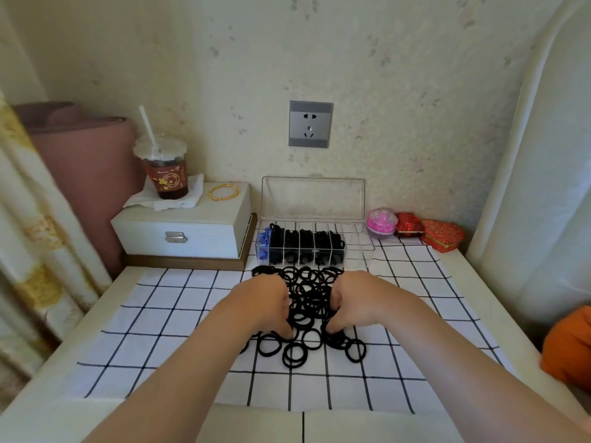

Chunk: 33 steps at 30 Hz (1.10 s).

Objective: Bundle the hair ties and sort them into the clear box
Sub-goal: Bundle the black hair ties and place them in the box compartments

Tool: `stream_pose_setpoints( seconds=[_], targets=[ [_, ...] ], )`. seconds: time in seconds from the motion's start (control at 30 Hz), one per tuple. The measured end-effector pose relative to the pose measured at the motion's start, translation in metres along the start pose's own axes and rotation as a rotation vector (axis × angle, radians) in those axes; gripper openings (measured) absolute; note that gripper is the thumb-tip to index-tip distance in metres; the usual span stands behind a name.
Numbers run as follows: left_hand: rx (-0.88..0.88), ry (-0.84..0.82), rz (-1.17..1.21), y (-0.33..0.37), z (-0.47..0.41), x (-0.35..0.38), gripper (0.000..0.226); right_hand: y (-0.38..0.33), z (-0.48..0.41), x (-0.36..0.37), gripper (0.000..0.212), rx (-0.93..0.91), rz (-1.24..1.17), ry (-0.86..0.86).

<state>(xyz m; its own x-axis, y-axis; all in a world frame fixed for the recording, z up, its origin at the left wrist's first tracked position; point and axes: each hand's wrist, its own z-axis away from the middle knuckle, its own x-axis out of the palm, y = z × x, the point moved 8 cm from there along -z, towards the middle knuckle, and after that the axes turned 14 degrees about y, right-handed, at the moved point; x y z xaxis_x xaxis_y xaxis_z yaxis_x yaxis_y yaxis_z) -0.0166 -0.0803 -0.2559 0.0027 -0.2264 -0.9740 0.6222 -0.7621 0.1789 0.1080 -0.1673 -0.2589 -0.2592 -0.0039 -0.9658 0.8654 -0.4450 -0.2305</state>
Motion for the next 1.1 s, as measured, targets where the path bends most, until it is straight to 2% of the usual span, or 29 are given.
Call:
stream_pose_setpoints(
  seconds=[0.1, 0.23, 0.43, 0.57, 0.67, 0.77, 0.9, 1.0, 1.1],
  targets=[
    [0.009, 0.011, -0.070, 0.004, -0.003, -0.001, 0.027, -0.007, -0.001, 0.000, 0.022, -0.014, -0.059, 0.032],
    [0.057, 0.106, -0.095, 0.009, -0.003, -0.007, 0.019, -0.010, -0.002, -0.005, 0.006, -0.062, -0.122, 0.078],
    [0.029, 0.139, 0.222, -0.002, -0.011, -0.016, 0.010, 0.006, -0.006, -0.041, 0.023, -0.024, -0.405, 0.251],
    [0.015, 0.205, 0.441, -0.005, -0.012, -0.032, 0.009, 0.005, -0.003, -0.045, 0.033, 0.032, -0.750, 0.222],
    [0.006, 0.224, 0.513, -0.007, -0.013, -0.035, 0.013, -0.007, -0.002, -0.039, 0.035, 0.042, -0.838, 0.145],
    [-0.015, 0.194, 0.536, -0.008, -0.015, -0.030, 0.018, -0.017, -0.006, -0.026, 0.040, -0.011, -0.682, 0.119],
    [-0.040, 0.191, 0.539, -0.009, -0.018, -0.024, 0.017, -0.030, -0.011, -0.023, 0.038, -0.160, -0.293, 0.230],
    [0.006, 0.160, 0.371, -0.003, -0.019, -0.017, 0.025, -0.030, -0.017, -0.011, 0.041, -0.147, -0.119, 0.183],
    [0.028, 0.138, 0.236, -0.002, -0.021, -0.012, 0.031, -0.029, -0.020, -0.009, 0.022, -0.117, 0.008, 0.199]
  ],
)
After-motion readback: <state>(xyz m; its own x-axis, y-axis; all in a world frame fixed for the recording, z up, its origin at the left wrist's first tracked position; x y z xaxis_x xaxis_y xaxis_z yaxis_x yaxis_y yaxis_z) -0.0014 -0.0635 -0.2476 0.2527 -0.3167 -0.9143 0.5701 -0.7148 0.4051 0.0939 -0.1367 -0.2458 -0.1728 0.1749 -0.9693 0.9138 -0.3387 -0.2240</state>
